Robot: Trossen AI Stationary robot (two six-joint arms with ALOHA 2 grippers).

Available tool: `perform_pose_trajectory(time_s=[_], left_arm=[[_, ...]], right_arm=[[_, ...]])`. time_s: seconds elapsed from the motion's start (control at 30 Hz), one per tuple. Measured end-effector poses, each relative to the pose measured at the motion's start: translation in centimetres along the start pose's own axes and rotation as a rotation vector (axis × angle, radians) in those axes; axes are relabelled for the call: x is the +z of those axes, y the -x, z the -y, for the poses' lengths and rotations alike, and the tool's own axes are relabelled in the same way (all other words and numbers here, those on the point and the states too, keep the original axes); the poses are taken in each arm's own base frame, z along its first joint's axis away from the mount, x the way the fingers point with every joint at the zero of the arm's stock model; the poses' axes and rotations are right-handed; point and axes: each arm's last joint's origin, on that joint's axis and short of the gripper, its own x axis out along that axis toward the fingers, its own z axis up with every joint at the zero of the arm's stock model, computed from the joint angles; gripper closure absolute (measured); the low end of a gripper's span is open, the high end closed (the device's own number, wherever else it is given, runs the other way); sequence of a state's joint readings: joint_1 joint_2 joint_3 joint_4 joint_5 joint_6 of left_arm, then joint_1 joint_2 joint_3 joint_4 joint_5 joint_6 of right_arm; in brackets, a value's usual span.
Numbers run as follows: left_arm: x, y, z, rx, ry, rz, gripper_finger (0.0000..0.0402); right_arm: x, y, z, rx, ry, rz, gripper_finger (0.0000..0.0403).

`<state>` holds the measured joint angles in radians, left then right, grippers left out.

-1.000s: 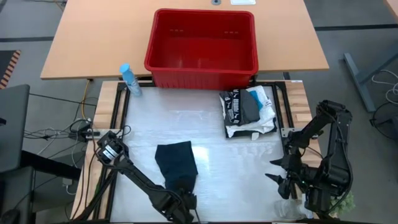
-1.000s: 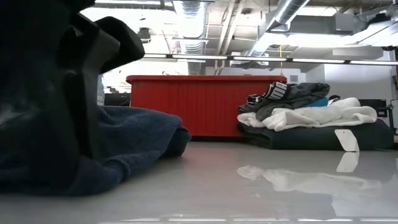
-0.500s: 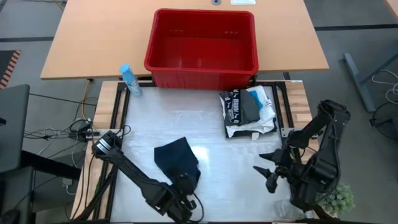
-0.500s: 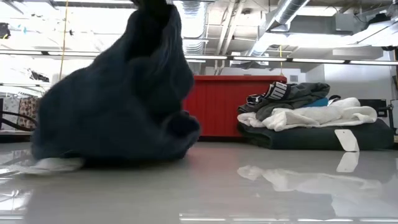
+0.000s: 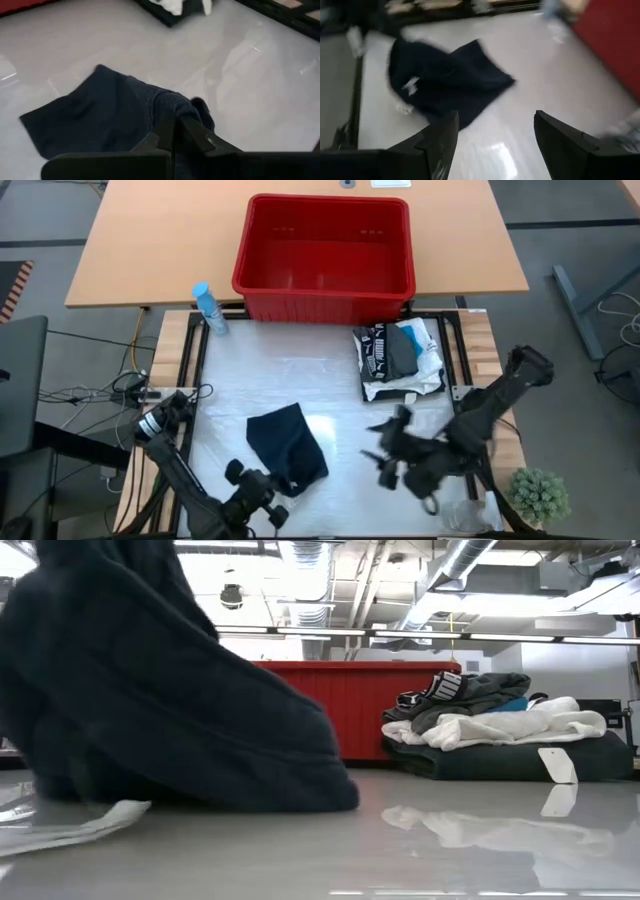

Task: Fold laundry
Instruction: Fold the black shorts

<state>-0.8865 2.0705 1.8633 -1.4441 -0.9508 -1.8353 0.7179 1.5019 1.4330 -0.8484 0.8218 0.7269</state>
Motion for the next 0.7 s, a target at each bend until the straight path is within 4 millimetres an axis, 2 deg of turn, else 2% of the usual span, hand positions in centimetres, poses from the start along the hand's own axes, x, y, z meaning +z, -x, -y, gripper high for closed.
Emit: perform_pose_trajectory(time_s=[0.2, 0.33, 0.47, 0.7], left_arm=[[-0.2, 0.3, -0.5, 0.026, 0.016, 0.006, 0.0401], [-0.2, 0.0, -0.4, 0.033, 0.016, 0.007, 0.0401], [-0.2, 0.0, -0.5, 0.035, 0.002, 0.007, 0.0401], [-0.2, 0.0, -0.5, 0.038, -0.011, 0.007, 0.0401]], right_arm=[[-0.4, -6.9, -3.7, 0.223, 0.235, -0.074, 0.0121], [-1.7, -11.0, -5.4, 0.332, 0.248, -0.117, 0.0121], [-3.8, -14.3, -6.4, 0.315, 0.283, -0.171, 0.0121], [-6.0, -18.7, -7.2, 0.387, 0.246, -0.223, 0.0121]])
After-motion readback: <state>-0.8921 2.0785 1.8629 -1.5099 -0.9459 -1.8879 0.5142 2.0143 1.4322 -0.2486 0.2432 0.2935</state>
